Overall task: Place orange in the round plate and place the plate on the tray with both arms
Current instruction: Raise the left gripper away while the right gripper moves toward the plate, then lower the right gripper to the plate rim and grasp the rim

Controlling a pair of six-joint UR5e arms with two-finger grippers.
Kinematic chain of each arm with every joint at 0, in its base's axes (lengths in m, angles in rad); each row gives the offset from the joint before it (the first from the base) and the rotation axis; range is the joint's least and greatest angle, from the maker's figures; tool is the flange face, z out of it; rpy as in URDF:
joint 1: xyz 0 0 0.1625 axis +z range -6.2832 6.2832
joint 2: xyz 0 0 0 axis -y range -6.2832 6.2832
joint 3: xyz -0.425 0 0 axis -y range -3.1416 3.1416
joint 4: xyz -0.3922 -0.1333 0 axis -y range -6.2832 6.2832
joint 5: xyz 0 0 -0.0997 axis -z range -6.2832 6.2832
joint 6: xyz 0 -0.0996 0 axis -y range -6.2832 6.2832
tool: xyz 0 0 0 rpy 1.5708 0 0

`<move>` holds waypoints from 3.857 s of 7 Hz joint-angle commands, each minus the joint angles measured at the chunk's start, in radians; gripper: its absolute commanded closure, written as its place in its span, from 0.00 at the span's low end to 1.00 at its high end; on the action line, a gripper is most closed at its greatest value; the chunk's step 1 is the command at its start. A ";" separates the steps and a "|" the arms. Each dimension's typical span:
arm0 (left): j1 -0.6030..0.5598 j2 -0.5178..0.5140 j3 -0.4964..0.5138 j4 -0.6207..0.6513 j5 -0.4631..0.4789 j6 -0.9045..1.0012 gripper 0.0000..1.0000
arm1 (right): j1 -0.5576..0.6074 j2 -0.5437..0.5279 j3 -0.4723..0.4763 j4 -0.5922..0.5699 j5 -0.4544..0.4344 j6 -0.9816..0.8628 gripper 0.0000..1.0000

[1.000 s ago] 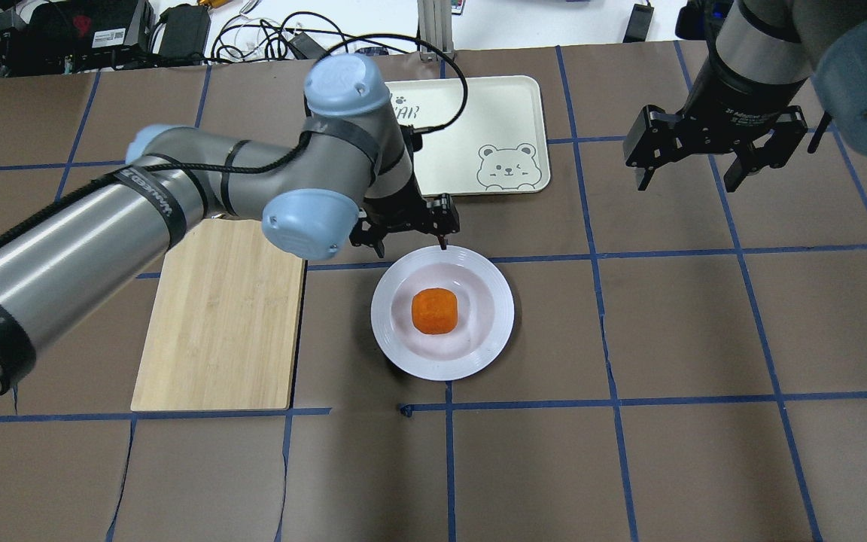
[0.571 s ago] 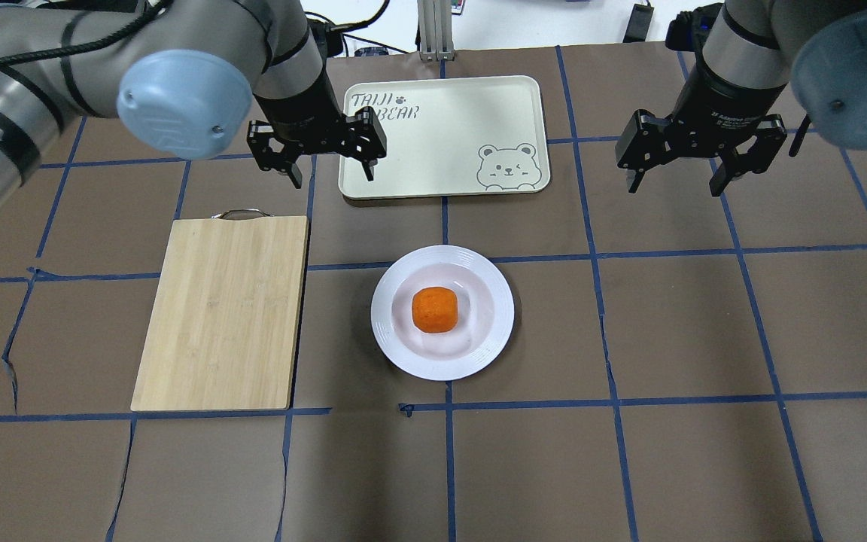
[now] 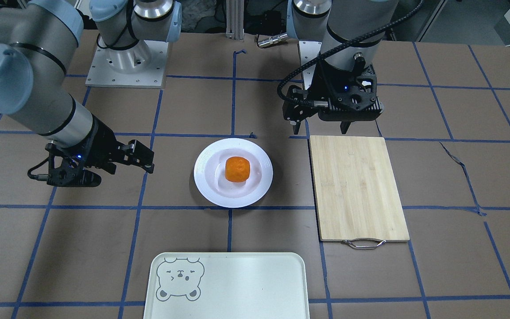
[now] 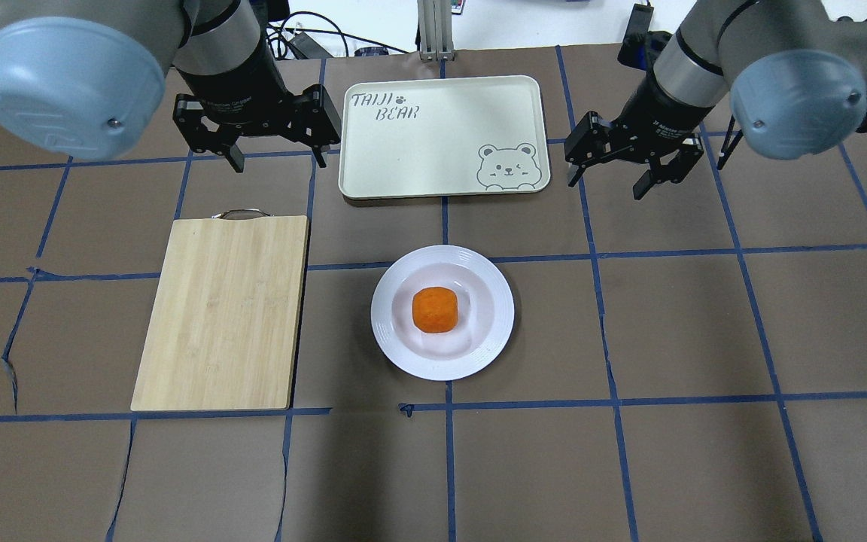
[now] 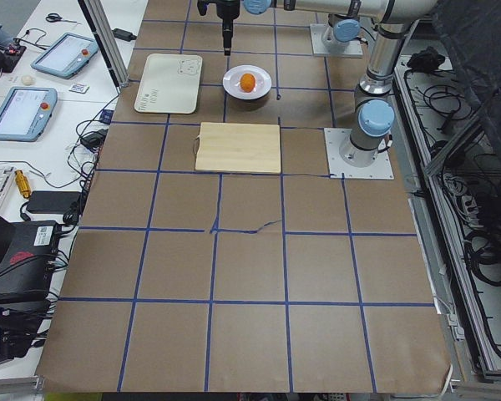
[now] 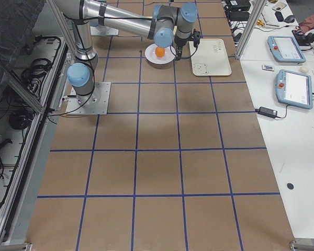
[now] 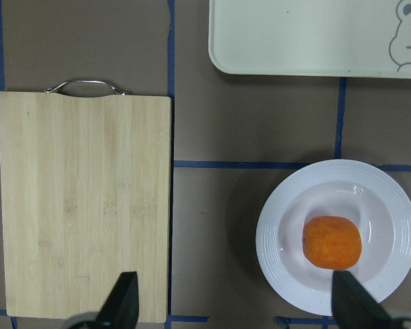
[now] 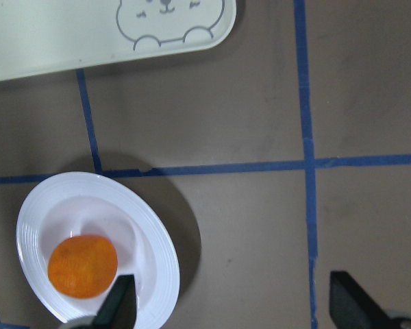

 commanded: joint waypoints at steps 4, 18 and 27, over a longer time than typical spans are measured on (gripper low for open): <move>0.006 0.041 -0.041 0.009 0.008 0.000 0.00 | 0.005 0.182 0.258 -0.492 0.346 -0.002 0.00; 0.100 0.088 -0.020 -0.102 -0.018 0.026 0.00 | 0.131 0.233 0.347 -0.644 0.345 -0.136 0.23; 0.099 0.132 -0.078 -0.019 -0.008 0.025 0.00 | 0.112 0.224 0.324 -0.739 0.329 -0.238 1.00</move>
